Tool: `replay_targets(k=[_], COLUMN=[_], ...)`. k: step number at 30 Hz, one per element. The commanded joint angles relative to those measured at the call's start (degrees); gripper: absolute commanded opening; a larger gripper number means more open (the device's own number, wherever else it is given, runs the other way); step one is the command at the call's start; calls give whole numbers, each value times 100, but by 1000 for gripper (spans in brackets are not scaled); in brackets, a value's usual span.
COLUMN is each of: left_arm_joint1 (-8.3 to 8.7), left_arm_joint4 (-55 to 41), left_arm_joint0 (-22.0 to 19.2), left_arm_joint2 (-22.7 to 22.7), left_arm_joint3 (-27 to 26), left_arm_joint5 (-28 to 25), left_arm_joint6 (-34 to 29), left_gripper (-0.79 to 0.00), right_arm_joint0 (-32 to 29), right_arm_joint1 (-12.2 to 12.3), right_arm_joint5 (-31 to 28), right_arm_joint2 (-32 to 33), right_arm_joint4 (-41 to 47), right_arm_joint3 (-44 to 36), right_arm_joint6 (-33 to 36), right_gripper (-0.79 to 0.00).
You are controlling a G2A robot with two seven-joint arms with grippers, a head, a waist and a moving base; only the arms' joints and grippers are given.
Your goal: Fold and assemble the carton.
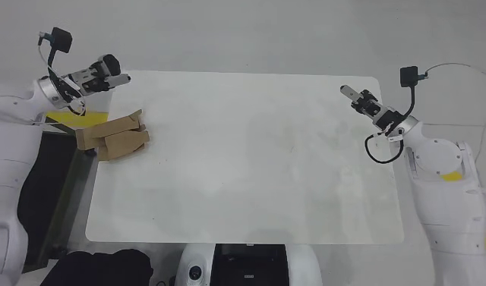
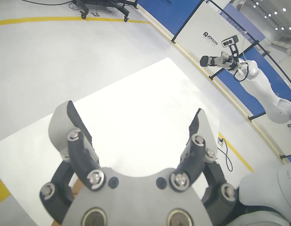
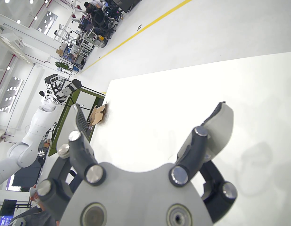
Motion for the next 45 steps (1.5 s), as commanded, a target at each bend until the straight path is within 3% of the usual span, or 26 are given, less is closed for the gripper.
replay_targets(k=[1, 9, 39, 45], left_arm_joint1=[65, 237, 237, 312], left_arm_joint4=[13, 84, 84, 81], left_arm_joint0=[15, -91, -91, 205], left_arm_joint2=[-23, -146, -146, -285], left_arm_joint3=[76, 784, 784, 936], left_arm_joint5=[80, 121, 121, 239], left_arm_joint6=[-63, -104, -104, -64], left_gripper=[0, 0, 0, 0], right_arm_joint0=[0, 0, 0, 0], right_arm_joint1=[0, 0, 0, 0], right_arm_joint5=[0, 0, 0, 0], right_arm_joint2=[0, 0, 0, 0], right_arm_joint4=[0, 0, 0, 0], right_arm_joint3=[0, 0, 0, 0], right_arm_joint6=[0, 0, 0, 0], right_gripper=[0, 0, 0, 0])
